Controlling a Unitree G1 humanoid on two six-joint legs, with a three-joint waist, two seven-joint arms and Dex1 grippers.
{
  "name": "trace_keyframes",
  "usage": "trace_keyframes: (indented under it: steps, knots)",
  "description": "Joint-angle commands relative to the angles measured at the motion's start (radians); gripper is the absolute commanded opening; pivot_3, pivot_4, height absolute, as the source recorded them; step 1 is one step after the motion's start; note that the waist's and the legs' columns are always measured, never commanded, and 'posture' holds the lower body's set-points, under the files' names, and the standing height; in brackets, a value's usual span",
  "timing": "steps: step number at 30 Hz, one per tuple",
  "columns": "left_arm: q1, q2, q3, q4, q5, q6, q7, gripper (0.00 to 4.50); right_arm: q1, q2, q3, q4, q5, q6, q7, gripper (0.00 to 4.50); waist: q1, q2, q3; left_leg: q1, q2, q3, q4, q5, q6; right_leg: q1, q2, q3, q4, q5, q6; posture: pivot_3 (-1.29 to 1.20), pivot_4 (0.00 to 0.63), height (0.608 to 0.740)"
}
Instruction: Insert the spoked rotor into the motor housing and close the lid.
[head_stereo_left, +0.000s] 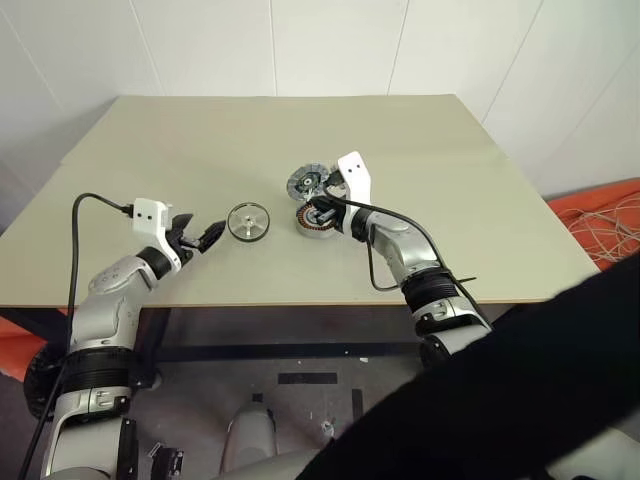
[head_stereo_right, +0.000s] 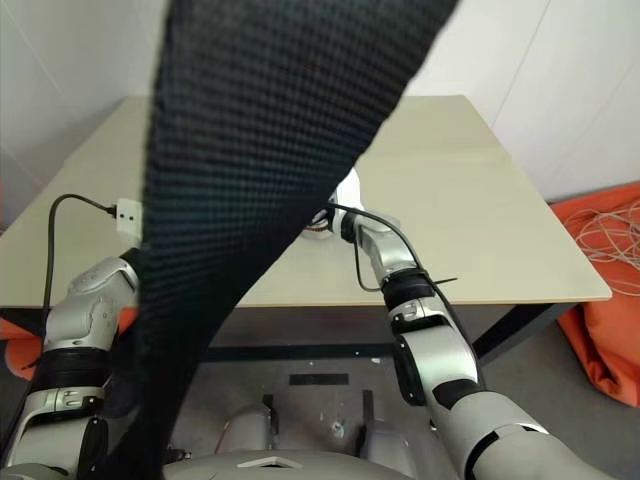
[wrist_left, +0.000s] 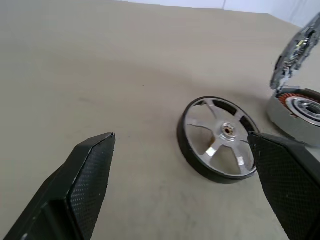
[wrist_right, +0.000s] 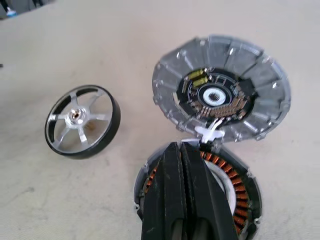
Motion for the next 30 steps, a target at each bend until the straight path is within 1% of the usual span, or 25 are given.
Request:
trace_keyframes:
  steps: [1,7,10,13,18,23,30]
  knots:
    - [-0.039,0.011,0.072,0.012,-0.069,0.07,0.023,4.5,0.009,-0.038,-0.035,-0.14,0.039,0.06,-0.021,0.01,0.0,0.0,0.0,0.0,0.0,0.0,0.0,0.0,0.0,0.0,0.0,0.0,0.0,0.0,0.0,0.0,0.0,0.74]
    - [-0.056,0.003,0.098,0.05,-0.126,0.148,0.007,4.5,0.036,-0.07,-0.04,-0.187,0.048,0.095,-0.041,0.01,-0.001,0.0,0.0,0.001,0.0,0.0,0.0,0.0,-0.001,0.0,0.0,0.0,0.0,0.0,0.0,0.0,0.0,0.74]
    - [-0.09,-0.029,0.13,0.087,-0.151,0.173,0.074,4.5,0.038,-0.07,-0.038,-0.189,0.047,0.096,-0.05,0.01,-0.001,0.0,0.0,0.001,0.0,0.0,0.0,0.0,-0.001,0.0,0.0,0.0,0.0,0.0,0.0,0.0,0.0,0.74]
    - [-0.12,-0.059,0.181,0.114,-0.223,0.24,0.1,4.5,0.041,-0.069,-0.035,-0.189,0.045,0.093,-0.055,0.01,0.0,0.0,0.0,0.001,0.0,0.0,0.0,0.0,-0.001,0.0,0.0,0.0,0.0,0.0,0.0,0.0,0.0,0.74]
    - [-0.143,-0.111,0.23,0.091,-0.347,0.379,0.126,4.5,0.041,-0.072,-0.033,-0.183,0.044,0.087,-0.059,0.01,0.0,0.0,0.0,0.0,0.0,0.0,0.0,0.0,-0.001,0.0,0.0,0.0,-0.001,0.0,0.0,0.0,0.0,0.74]
    - [-0.15,-0.139,0.227,0.112,-0.365,0.434,0.165,4.5,0.038,-0.072,-0.031,-0.173,0.041,0.077,-0.062,0.01,0.0,0.0,0.0,0.001,0.0,0.0,0.0,0.0,-0.001,0.001,0.0,0.0,-0.001,0.0,0.0,0.0,0.0,0.74]
    - [-0.17,-0.148,0.203,0.181,-0.31,0.421,0.229,4.5,0.028,-0.076,-0.039,-0.162,0.041,0.067,-0.074,0.01,0.001,0.0,0.0,0.001,0.0,0.0,0.0,0.0,-0.001,0.001,0.0,0.0,-0.001,0.0,0.0,0.0,0.0,0.74]
